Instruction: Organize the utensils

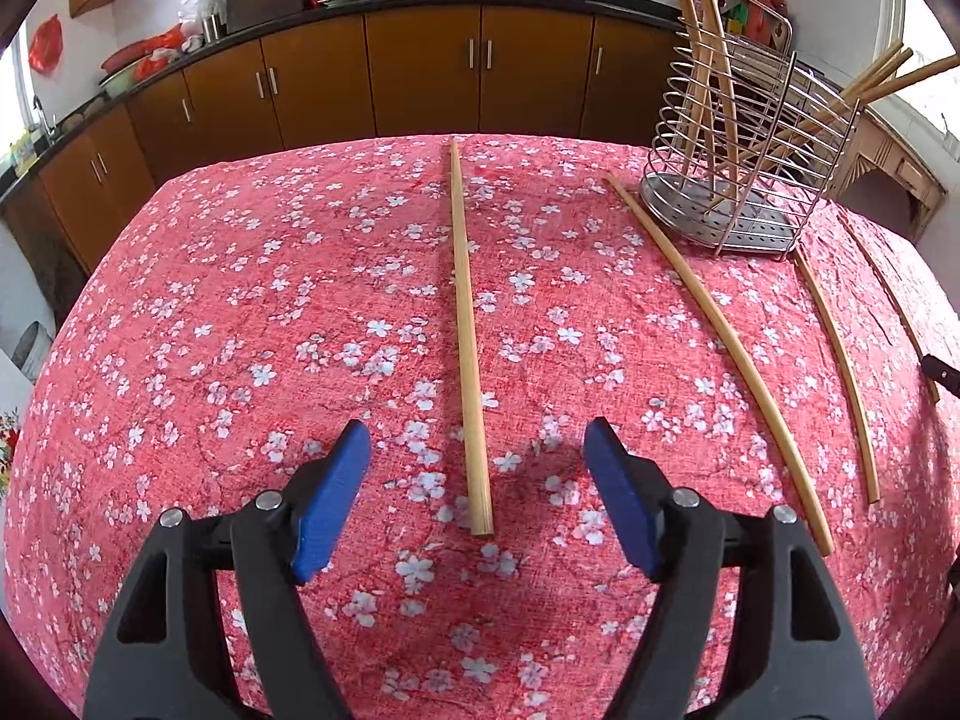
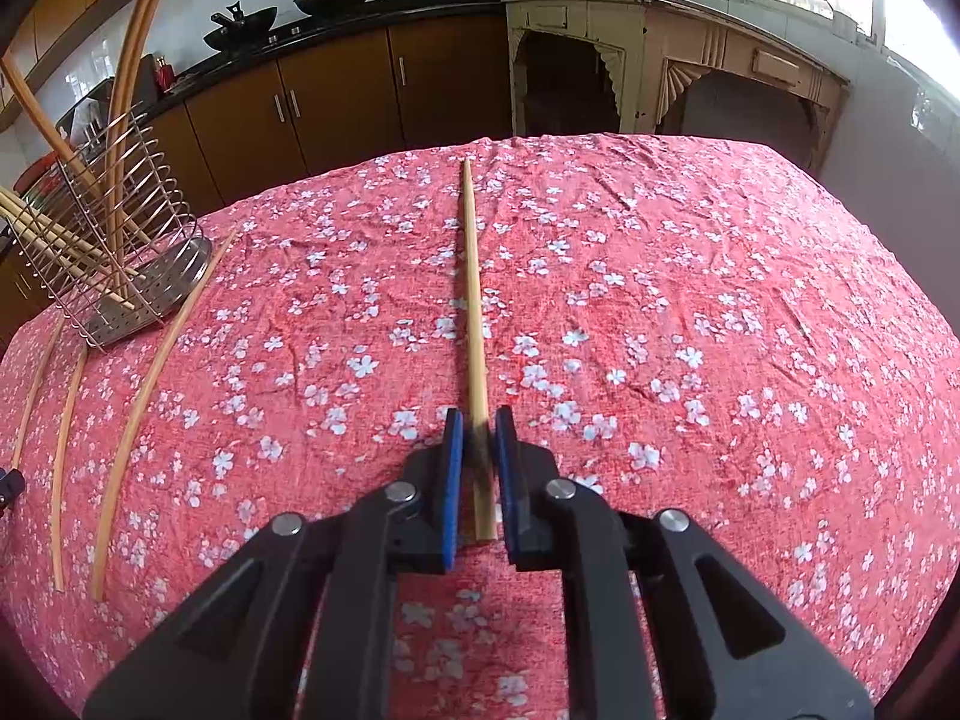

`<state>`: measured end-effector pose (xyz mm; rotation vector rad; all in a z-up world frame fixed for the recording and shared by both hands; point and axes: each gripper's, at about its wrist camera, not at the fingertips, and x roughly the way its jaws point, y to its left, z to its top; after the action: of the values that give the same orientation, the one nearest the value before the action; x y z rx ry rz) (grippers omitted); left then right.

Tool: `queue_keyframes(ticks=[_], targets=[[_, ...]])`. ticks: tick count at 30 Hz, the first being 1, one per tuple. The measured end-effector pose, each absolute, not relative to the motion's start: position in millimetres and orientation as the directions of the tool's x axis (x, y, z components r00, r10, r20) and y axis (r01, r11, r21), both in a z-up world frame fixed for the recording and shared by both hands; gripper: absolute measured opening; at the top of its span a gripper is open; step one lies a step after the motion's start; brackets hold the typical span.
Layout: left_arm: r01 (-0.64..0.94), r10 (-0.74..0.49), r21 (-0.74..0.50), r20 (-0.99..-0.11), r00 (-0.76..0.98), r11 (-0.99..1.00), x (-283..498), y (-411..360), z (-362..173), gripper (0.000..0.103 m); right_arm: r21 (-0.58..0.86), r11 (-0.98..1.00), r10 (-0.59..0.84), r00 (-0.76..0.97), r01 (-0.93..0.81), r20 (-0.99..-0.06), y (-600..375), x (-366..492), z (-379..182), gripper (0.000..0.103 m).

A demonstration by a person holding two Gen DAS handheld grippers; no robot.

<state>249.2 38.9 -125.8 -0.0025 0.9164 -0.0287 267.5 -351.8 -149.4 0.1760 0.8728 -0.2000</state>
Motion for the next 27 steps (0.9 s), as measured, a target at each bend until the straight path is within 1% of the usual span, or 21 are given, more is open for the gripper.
queue_keyframes(ticks=[6,11,13,20,21,23,25,27], targets=[[0.020,0.001,0.016,-0.796,0.605,1.000,249,35,-127,0.072,0.079,0.966,-0.097,0.628,0.246,-0.772,-353,267,-149,0.013],[-0.004,0.015,0.016,-0.793,0.609,1.000,248,38,-126,0.063,0.090,0.965,-0.089,0.630,0.246,-0.772,-355,265,-149,0.013],[-0.013,0.021,0.017,-0.793,0.609,1.000,248,40,-126,0.062,0.085,0.965,-0.092,0.629,0.247,-0.772,-354,265,-149,0.013],[-0.058,0.042,0.008,-0.789,0.613,0.998,247,52,-125,0.053,0.011,0.969,-0.147,0.615,0.245,-0.775,-345,267,-148,0.013],[-0.059,0.040,0.004,-0.789,0.613,0.998,247,53,-125,0.053,0.002,0.969,-0.154,0.614,0.245,-0.775,-344,268,-148,0.013],[-0.059,0.045,0.011,-0.790,0.612,0.998,247,53,-125,0.053,-0.005,0.968,-0.162,0.611,0.250,-0.774,-344,268,-149,0.015],[-0.059,0.050,0.018,-0.790,0.611,0.998,248,52,-125,0.053,0.001,0.965,-0.164,0.610,0.262,-0.775,-346,268,-149,0.019],[-0.061,0.044,0.008,-0.789,0.613,0.998,248,54,-124,0.052,0.014,0.964,-0.158,0.611,0.266,-0.775,-348,266,-149,0.020]])
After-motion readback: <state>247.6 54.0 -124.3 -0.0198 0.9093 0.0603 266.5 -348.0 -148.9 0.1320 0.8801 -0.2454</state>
